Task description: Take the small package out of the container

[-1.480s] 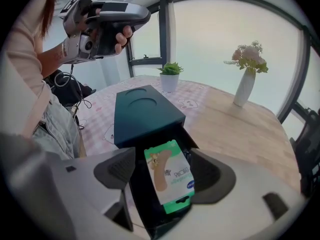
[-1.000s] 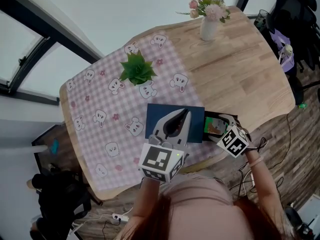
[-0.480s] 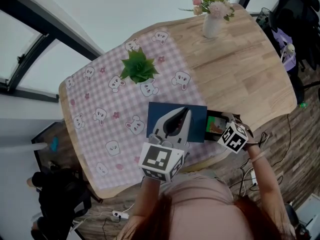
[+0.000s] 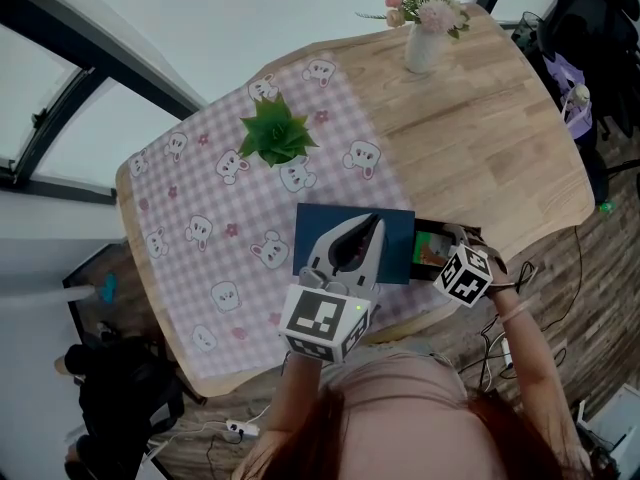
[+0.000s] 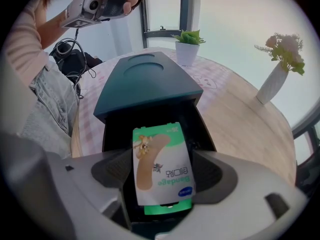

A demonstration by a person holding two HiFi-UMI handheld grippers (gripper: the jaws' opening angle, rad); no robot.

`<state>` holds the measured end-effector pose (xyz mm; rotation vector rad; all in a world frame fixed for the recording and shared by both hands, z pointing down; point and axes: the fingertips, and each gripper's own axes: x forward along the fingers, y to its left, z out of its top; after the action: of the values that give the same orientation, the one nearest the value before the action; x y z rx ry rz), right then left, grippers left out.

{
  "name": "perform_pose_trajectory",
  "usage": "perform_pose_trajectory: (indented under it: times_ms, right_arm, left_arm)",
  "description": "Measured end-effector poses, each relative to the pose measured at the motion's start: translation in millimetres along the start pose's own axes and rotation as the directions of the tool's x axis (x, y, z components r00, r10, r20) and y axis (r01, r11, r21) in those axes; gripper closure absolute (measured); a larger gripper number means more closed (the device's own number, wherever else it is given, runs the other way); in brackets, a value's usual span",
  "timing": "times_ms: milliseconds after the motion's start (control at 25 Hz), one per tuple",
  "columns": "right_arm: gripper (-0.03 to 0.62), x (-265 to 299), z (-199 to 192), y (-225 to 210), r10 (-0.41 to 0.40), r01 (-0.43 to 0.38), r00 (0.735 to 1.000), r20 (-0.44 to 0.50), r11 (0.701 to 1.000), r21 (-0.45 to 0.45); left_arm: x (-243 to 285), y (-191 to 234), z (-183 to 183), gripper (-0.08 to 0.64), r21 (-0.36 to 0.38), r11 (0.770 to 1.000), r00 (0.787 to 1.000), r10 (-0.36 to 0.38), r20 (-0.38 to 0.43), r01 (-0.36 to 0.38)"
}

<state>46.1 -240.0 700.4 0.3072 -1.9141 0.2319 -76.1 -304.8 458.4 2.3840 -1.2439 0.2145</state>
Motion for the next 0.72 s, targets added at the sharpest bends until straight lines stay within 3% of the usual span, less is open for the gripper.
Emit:
perform_pose_trajectory:
  times_ms: [200, 720]
  right_arm:
    - [0.232, 0, 1, 2, 0.029, -0.029, 0.999, 0.029, 1.000, -0.002]
    - [0.239, -9, 4, 1, -0.003, 0.002, 0.998, 0.066, 1.000, 0.023]
  left_arm:
    - [1, -2, 0, 0.546, -0.003, 1.000, 1.000, -0.006, 0.000, 0.006]
    - [3, -13, 0, 0.546, 0.011, 1.000, 1.000, -0.027, 0.001, 0.027]
